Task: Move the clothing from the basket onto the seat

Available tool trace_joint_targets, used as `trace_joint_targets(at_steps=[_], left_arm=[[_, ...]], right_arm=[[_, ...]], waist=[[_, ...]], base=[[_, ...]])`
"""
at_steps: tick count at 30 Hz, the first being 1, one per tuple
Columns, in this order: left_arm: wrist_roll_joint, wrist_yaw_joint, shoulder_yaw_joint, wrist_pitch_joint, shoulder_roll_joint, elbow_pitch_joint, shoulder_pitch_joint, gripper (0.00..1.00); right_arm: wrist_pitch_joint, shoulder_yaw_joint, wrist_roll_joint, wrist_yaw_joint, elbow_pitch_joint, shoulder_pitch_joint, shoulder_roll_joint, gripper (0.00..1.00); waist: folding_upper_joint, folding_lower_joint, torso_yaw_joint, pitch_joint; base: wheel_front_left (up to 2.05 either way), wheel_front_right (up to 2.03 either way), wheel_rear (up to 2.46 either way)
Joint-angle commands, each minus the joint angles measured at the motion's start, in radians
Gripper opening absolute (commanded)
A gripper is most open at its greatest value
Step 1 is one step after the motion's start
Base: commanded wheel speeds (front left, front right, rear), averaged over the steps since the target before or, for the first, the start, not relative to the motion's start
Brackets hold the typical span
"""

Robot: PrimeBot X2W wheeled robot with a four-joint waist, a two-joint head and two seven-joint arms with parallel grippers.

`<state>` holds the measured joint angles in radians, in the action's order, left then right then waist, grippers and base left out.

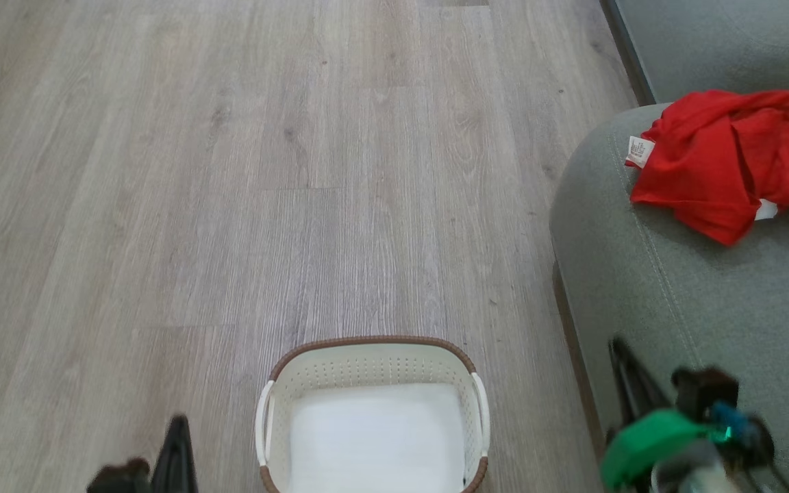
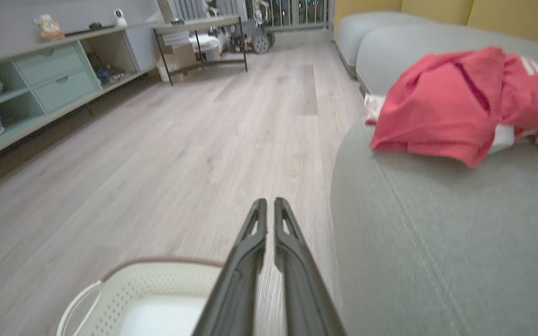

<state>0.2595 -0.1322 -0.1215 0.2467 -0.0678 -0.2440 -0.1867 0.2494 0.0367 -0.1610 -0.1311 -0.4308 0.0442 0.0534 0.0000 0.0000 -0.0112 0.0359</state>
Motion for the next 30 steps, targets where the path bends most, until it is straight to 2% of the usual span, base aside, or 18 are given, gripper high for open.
trace_joint_targets(at_steps=[1,30], left_arm=[[0.003,0.001,0.001,-0.001,0.000,-0.001,0.000,0.00],[0.315,0.061,0.055,-0.085,0.004,-0.001,0.069,0.00]], right_arm=[[-0.001,-0.001,-0.003,0.000,-0.001,0.000,0.000,0.00],[-0.085,-0.035,-0.339,0.000,0.043,0.015,-0.001,0.00]], waist=[[0.0000,0.0000,0.000,0.000],[0.0000,0.0000,0.003,-0.009]], base=[[0.00,0.00,0.00],[0.00,0.00,0.00]])
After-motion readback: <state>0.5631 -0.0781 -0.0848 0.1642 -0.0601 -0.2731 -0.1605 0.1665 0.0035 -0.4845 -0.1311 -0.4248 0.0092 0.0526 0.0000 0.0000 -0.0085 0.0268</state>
